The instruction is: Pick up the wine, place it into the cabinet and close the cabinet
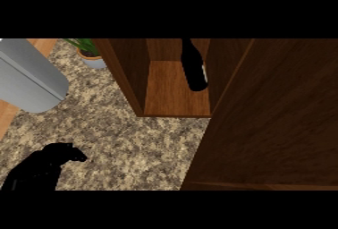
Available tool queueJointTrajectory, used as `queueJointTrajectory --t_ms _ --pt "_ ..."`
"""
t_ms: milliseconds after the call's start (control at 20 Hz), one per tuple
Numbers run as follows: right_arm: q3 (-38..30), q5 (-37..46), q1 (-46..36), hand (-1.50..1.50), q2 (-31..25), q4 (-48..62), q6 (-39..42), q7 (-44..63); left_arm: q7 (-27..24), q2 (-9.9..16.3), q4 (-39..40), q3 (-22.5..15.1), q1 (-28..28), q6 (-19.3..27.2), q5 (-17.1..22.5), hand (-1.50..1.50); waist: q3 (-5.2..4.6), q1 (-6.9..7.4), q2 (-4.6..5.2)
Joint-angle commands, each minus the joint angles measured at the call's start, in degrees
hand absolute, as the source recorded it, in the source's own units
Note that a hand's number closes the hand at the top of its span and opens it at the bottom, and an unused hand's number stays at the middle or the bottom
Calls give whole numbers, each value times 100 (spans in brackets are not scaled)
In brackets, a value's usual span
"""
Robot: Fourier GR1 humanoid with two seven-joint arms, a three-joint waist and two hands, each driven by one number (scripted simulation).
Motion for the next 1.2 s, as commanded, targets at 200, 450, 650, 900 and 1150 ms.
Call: queueJointTrajectory --t_ms 200,450,650,900,1150 --pt "1700 940 -892 150 193 -166 -1076 741 -498 684 106 968 1088 -976 587 -150 -9 66 -15" --pt "2502 1383 -1749 150 193 608 -2328 485 -762 907 474 1150 1573 -1591 558 -150 -24 160 -29" --pt "2604 1673 -2189 150 179 1016 -3063 151 -878 1361 561 1619 1965 -2118 800 -150 -21 266 -47" --pt "2371 1826 -2765 150 161 1195 -3976 -30 -1021 1424 707 1780 2149 -2343 675 -150 -20 239 -29" --pt "1824 1525 -3549 150 154 1547 -4380 85 -1030 1556 999 2103 2374 -2959 922 -150 -21 281 12"
